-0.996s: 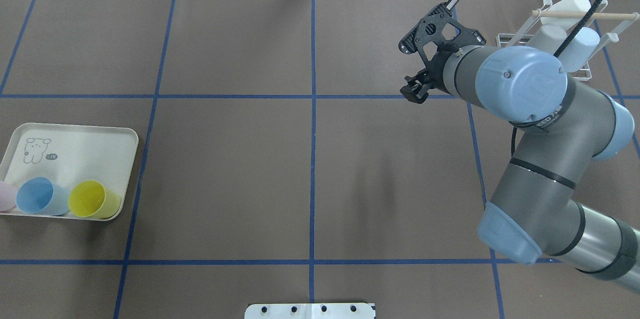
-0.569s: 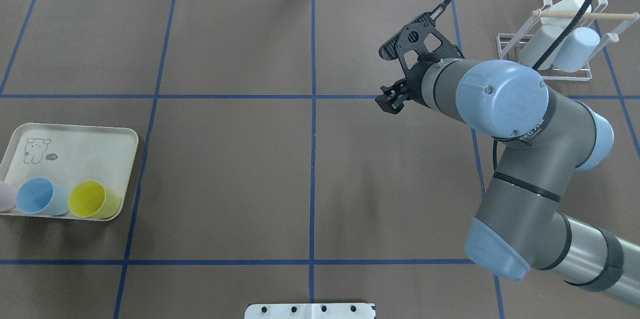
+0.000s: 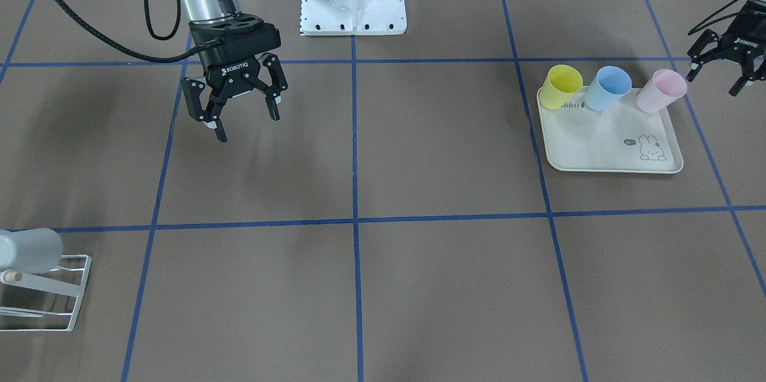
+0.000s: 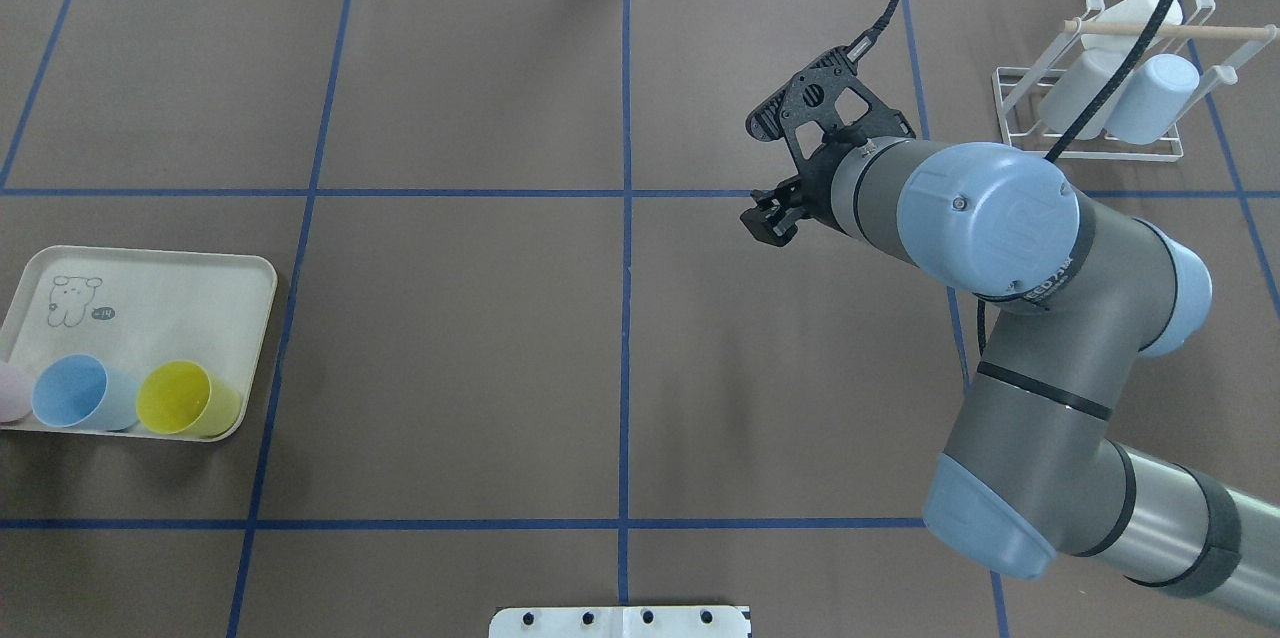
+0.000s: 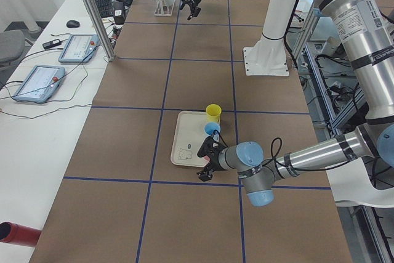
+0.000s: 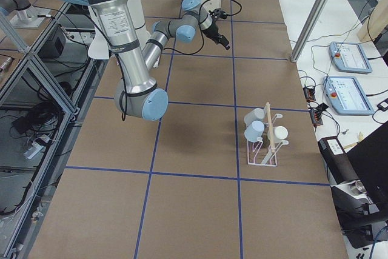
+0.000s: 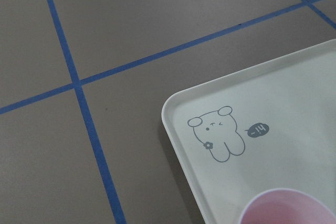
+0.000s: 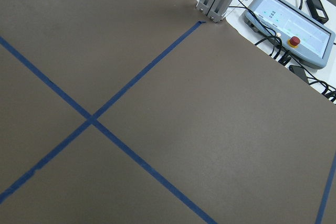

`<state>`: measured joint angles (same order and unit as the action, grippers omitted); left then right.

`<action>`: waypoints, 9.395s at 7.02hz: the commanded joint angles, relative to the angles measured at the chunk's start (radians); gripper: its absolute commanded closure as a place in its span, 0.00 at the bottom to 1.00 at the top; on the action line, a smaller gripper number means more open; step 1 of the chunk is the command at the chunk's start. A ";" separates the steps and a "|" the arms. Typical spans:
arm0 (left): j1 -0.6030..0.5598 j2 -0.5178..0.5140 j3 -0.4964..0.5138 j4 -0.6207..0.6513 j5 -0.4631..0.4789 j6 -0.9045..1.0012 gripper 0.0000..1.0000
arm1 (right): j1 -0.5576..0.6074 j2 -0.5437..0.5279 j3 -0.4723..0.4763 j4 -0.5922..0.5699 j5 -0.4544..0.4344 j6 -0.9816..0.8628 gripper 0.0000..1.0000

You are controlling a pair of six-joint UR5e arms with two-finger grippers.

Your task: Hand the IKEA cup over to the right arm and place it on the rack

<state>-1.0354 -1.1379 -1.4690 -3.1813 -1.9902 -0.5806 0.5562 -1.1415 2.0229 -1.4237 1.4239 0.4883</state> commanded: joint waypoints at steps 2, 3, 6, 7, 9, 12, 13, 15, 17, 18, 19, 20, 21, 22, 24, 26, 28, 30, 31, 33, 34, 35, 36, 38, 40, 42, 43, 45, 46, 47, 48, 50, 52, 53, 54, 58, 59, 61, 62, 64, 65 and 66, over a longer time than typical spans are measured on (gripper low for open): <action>0.034 -0.016 0.001 0.006 -0.016 -0.005 0.00 | -0.001 -0.003 -0.003 0.000 -0.003 -0.002 0.00; 0.044 -0.023 0.010 0.006 -0.016 -0.005 0.00 | -0.001 -0.004 -0.006 0.000 -0.003 -0.005 0.00; 0.058 -0.037 0.026 0.004 -0.016 -0.002 0.60 | -0.001 -0.012 -0.006 0.000 -0.005 -0.008 0.00; 0.064 -0.039 0.024 0.003 -0.018 -0.002 0.79 | -0.001 -0.012 -0.006 0.002 -0.005 -0.010 0.00; 0.064 -0.045 0.026 0.001 -0.035 -0.001 0.80 | -0.001 -0.012 -0.006 0.002 -0.005 -0.011 0.00; 0.063 -0.043 0.021 -0.005 -0.062 -0.001 1.00 | -0.001 -0.012 -0.006 0.002 -0.005 -0.010 0.00; 0.057 -0.043 0.018 -0.006 -0.128 0.001 1.00 | -0.001 -0.012 -0.004 0.002 -0.005 -0.010 0.00; 0.032 -0.036 -0.026 -0.006 -0.157 0.007 1.00 | -0.001 -0.011 -0.004 0.002 -0.005 -0.010 0.00; -0.090 -0.043 -0.063 0.006 -0.223 0.008 1.00 | -0.005 -0.009 -0.006 0.003 -0.003 -0.004 0.00; -0.150 -0.057 -0.076 0.036 -0.278 0.008 1.00 | -0.010 -0.003 -0.006 0.005 -0.005 -0.002 0.00; -0.202 -0.080 -0.156 0.134 -0.304 -0.002 1.00 | -0.013 0.002 -0.004 0.006 -0.003 -0.002 0.00; -0.213 -0.086 -0.298 0.313 -0.311 -0.010 1.00 | -0.028 0.000 -0.009 0.066 -0.003 -0.010 0.00; -0.213 -0.098 -0.450 0.452 -0.312 -0.156 1.00 | -0.044 -0.007 -0.024 0.165 -0.003 -0.013 0.00; -0.212 -0.133 -0.529 0.490 -0.328 -0.320 1.00 | -0.059 -0.007 -0.053 0.262 -0.003 -0.014 0.00; -0.209 -0.302 -0.539 0.489 -0.459 -0.665 1.00 | -0.103 -0.009 -0.058 0.394 -0.008 -0.025 0.01; -0.152 -0.495 -0.537 0.489 -0.466 -1.126 1.00 | -0.174 -0.006 -0.059 0.484 -0.107 -0.098 0.01; -0.015 -0.653 -0.524 0.492 -0.409 -1.463 1.00 | -0.235 -0.001 -0.067 0.592 -0.212 -0.126 0.01; 0.168 -0.700 -0.508 0.498 -0.189 -1.527 1.00 | -0.254 0.005 -0.064 0.606 -0.247 -0.177 0.01; 0.201 -0.748 -0.496 0.558 -0.147 -1.527 1.00 | -0.259 0.006 -0.063 0.606 -0.249 -0.229 0.01; 0.236 -0.778 -0.494 0.604 -0.101 -1.527 1.00 | -0.266 0.019 -0.056 0.608 -0.249 -0.252 0.01; 0.277 -0.793 -0.484 0.604 -0.070 -1.526 1.00 | -0.271 0.035 -0.058 0.608 -0.249 -0.273 0.01; 0.306 -0.796 -0.482 0.604 -0.064 -1.523 1.00 | -0.272 0.051 -0.059 0.608 -0.249 -0.275 0.01; 0.316 -0.800 -0.485 0.603 -0.062 -1.518 1.00 | -0.272 0.052 -0.059 0.608 -0.249 -0.275 0.01; 0.322 -0.800 -0.487 0.601 -0.064 -1.507 1.00 | -0.271 0.057 -0.061 0.608 -0.250 -0.286 0.01; 0.350 -0.796 -0.487 0.600 -0.062 -1.507 1.00 | -0.271 0.059 -0.059 0.608 -0.264 -0.292 0.01; 0.356 -0.792 -0.481 0.601 -0.062 -1.506 1.00 | -0.271 0.068 -0.059 0.608 -0.267 -0.303 0.01; 0.359 -0.790 -0.482 0.601 -0.062 -1.486 1.00 | -0.271 0.071 -0.059 0.608 -0.267 -0.307 0.01; 0.359 -0.792 -0.481 0.603 -0.062 -1.486 1.00 | -0.271 0.071 -0.059 0.608 -0.267 -0.309 0.01; 0.359 -0.793 -0.479 0.603 -0.062 -1.484 1.00 | -0.271 0.071 -0.058 0.606 -0.267 -0.316 0.01; 0.359 -0.795 -0.478 0.603 -0.061 -1.484 1.00 | -0.271 0.071 -0.058 0.608 -0.267 -0.324 0.09; 0.359 -0.795 -0.476 0.603 -0.061 -1.484 1.00 | -0.269 0.071 -0.058 0.608 -0.267 -0.330 0.17; 0.359 -0.796 -0.475 0.603 -0.058 -1.484 1.00 | -0.269 0.071 -0.058 0.608 -0.267 -0.339 0.22; 0.359 -0.800 -0.473 0.603 -0.058 -1.484 1.00 | -0.269 0.071 -0.058 0.608 -0.267 -0.340 0.23; 0.359 -0.800 -0.473 0.603 -0.058 -1.484 1.00 | -0.269 0.071 -0.056 0.608 -0.267 -0.341 0.22; 0.359 -0.801 -0.471 0.603 -0.058 -1.484 1.00 | -0.269 0.071 -0.058 0.608 -0.267 -0.341 0.17; 0.357 -0.803 -0.465 0.603 -0.056 -1.484 1.00 | -0.268 0.071 -0.058 0.608 -0.267 -0.341 0.08; 0.357 -0.803 -0.461 0.603 -0.056 -1.484 1.00 | -0.268 0.071 -0.056 0.608 -0.267 -0.341 0.08; 0.357 -0.804 -0.458 0.603 -0.056 -1.484 1.00 | -0.269 0.071 -0.056 0.608 -0.267 -0.341 0.08; 0.357 -0.804 -0.455 0.603 -0.056 -1.484 1.00 | -0.269 0.071 -0.056 0.608 -0.267 -0.341 0.08; 0.356 -0.804 -0.455 0.603 -0.056 -1.483 1.00 | -0.269 0.071 -0.056 0.608 -0.267 -0.341 0.28; 0.356 -0.804 -0.455 0.603 -0.056 -1.484 1.00 | -0.271 0.074 -0.056 0.606 -0.269 -0.340 0.46; 0.356 -0.804 -0.455 0.603 -0.056 -1.483 1.00 | -0.271 0.072 -0.056 0.606 -0.269 -0.340 0.56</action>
<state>-0.6795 -1.9420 -1.9237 -2.5786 -2.0462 -2.0641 0.2856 -1.0692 1.9662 -0.8171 1.1557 0.1482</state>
